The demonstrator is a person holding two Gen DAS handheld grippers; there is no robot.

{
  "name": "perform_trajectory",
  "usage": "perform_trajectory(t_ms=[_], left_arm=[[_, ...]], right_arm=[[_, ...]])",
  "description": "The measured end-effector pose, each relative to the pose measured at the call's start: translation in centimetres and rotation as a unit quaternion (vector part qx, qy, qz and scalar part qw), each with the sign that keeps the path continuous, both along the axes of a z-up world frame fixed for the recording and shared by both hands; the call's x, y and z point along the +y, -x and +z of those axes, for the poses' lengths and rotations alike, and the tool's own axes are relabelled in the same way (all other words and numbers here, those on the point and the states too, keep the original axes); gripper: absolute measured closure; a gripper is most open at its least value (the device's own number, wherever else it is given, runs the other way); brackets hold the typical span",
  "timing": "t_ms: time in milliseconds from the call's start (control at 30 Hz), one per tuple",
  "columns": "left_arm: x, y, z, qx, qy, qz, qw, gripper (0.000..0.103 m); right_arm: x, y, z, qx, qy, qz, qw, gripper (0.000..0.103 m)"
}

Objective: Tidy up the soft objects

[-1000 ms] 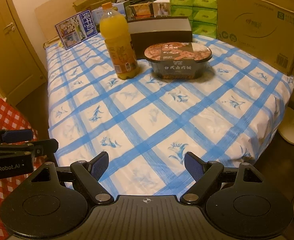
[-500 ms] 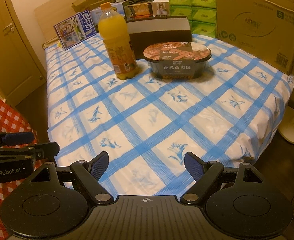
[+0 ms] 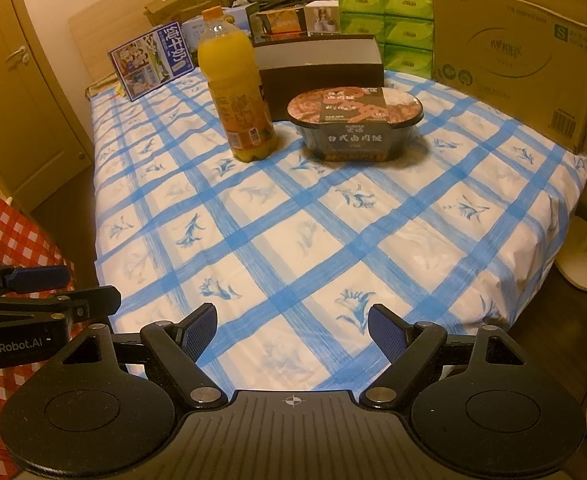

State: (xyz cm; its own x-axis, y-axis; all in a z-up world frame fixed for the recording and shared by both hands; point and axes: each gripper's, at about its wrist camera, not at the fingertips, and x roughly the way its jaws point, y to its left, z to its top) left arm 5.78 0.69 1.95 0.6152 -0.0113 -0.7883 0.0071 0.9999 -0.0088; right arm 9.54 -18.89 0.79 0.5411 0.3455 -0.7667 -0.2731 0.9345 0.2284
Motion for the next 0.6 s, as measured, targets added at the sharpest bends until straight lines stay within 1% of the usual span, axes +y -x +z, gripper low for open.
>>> perform_trajectory(t_ms=[600], left_arm=[[-0.08,-0.05,0.01,0.0,0.0,-0.001,1.0,0.041]], right_arm=[[0.0,-0.08,0.05,0.0,0.0,0.0,1.0,0.021]])
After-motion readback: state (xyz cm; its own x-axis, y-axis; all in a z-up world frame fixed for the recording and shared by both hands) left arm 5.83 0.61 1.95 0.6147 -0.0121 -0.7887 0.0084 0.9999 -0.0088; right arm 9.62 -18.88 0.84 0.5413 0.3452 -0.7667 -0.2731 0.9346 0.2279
